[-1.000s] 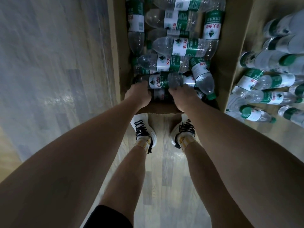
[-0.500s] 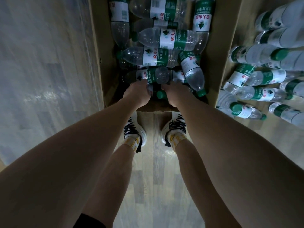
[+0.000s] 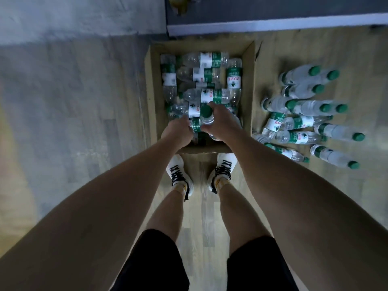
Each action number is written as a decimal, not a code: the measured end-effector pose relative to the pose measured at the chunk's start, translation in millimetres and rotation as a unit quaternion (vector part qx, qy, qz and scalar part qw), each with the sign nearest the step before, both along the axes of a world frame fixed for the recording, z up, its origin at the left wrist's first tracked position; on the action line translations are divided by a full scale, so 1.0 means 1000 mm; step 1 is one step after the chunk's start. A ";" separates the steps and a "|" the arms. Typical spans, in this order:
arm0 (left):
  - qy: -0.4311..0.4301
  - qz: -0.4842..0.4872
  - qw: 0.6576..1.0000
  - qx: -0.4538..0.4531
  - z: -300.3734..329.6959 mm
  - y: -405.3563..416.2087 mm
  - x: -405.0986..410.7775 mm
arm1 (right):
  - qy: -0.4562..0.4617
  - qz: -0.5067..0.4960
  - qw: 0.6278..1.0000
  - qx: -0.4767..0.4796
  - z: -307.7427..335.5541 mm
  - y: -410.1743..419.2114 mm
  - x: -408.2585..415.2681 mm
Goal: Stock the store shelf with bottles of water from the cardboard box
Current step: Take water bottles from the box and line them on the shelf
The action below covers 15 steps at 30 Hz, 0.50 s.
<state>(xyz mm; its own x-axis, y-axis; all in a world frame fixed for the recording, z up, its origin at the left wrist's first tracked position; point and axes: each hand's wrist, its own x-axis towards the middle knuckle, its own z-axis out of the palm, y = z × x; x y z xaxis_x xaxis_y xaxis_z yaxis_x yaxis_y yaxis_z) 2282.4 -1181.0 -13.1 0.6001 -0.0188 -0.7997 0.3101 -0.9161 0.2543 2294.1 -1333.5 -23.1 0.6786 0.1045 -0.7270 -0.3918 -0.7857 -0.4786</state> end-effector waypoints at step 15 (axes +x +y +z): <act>-0.199 -0.002 0.975 -0.096 0.417 -0.024 0.128 | -0.238 -0.077 0.968 0.034 0.464 -0.034 0.122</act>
<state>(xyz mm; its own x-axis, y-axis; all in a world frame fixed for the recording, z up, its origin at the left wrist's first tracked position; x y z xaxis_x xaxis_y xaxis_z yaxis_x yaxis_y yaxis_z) 2410.4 -1205.1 403.7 0.8618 -0.1495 -0.4847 0.1474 -0.8405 0.5213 2416.6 -1367.2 441.4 0.9464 0.0119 -0.3229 -0.2240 -0.6960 -0.6822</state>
